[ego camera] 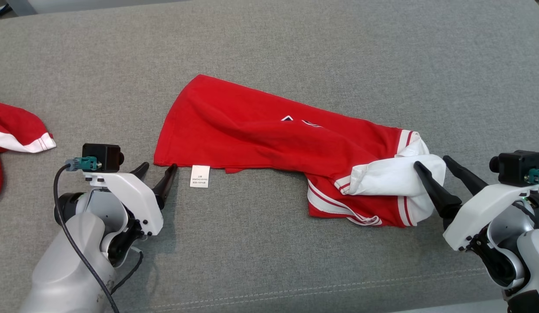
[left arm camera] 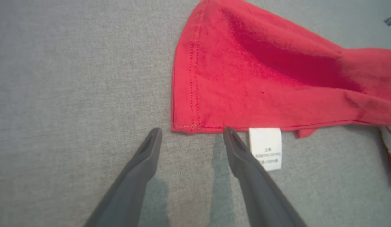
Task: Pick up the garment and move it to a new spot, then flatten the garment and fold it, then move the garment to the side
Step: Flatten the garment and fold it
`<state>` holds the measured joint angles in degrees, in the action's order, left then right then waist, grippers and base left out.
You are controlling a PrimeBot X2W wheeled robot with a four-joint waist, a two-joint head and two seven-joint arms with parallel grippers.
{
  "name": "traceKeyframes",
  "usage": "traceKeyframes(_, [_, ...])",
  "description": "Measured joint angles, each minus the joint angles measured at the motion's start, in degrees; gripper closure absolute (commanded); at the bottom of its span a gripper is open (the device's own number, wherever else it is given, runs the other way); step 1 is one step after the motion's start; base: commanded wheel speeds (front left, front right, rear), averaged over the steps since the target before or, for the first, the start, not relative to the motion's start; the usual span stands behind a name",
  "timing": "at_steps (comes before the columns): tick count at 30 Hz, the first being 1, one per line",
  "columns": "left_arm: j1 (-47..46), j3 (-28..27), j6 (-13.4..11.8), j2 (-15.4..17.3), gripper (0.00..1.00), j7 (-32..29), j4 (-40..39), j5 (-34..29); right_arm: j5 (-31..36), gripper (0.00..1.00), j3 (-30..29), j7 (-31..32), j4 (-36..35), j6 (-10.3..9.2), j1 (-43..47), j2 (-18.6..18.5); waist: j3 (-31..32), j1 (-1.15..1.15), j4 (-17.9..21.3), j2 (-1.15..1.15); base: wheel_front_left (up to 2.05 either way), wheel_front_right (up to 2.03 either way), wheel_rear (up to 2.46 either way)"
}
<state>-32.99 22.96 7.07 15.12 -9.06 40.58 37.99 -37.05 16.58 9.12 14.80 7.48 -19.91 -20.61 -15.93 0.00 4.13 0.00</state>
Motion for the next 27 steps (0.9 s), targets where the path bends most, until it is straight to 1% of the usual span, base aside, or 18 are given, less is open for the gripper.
traceKeyframes(14, [-3.0, 3.9, 0.0, -0.4, 0.00, 1.2, 3.7, 3.5, -2.8, 0.00, 3.1, 0.2, 1.2, 0.00, -1.0, -1.4, -0.6, 0.00, 0.1, 0.00, 0.00, 0.00, 0.00])
traceKeyframes(15, [-3.0, 4.1, 0.0, -0.4, 0.15, 1.6, 4.0, 3.8, -2.8, 0.00, 3.4, 0.2, 1.2, 0.00, -1.1, -1.5, -0.6, 0.00, 0.2, 0.00, 0.00, 0.00, 0.00])
traceKeyframes(16, [-3.1, 4.3, 0.0, -0.4, 0.48, 1.5, 4.3, 4.1, -2.9, 0.37, 3.8, 0.3, 1.4, 0.00, -1.3, -1.5, -0.6, 0.00, 0.3, 0.00, 0.00, 0.00, 0.00])
traceKeyframes(17, [-3.3, 4.6, 0.0, -0.3, 0.73, 1.6, 4.5, 4.3, -3.1, 0.62, 4.1, 0.5, 1.5, 0.00, -1.5, -1.5, -0.6, 0.00, 0.3, 0.00, 0.00, 0.00, 0.00])
traceKeyframes(18, [-3.9, 5.4, 0.0, -0.2, 1.00, 2.0, 5.2, 4.5, -3.6, 1.00, 4.3, 0.5, 1.7, 0.00, -2.0, -1.5, -0.6, 0.00, 0.5, 0.00, 0.00, 0.00, 0.00])
traceKeyframes(22, [-4.0, 6.2, 0.0, -0.5, 1.00, 3.2, 5.9, 4.7, -4.5, 1.00, 4.4, 0.4, 2.2, 0.00, -2.0, -1.7, -0.2, 0.00, 0.6, 0.00, 0.00, 0.00, 0.00])
traceKeyframes(24, [-3.8, 6.4, 0.0, -0.5, 1.00, 4.7, 5.7, 5.0, -5.3, 1.00, 4.0, -0.7, 1.8, 0.00, -1.6, -1.8, 0.1, 0.00, 0.5, 0.00, 0.00, 0.00, 0.00])
traceKeyframes(26, [-3.2, 6.4, 0.0, -0.5, 1.00, 6.4, 4.5, 5.0, -5.7, 1.00, 3.8, -1.2, 0.0, 0.00, -0.3, -2.5, 0.5, 0.00, 0.4, 0.00, 0.00, 0.00, 0.00])
traceKeyframes(27, [-2.4, 6.3, 0.0, -0.4, 1.00, 7.2, 3.5, 5.1, -7.1, 1.00, 3.7, -1.5, -1.5, 0.00, 1.1, -2.7, 0.8, 0.00, 0.3, 0.00, 0.00, 0.00, 0.00])
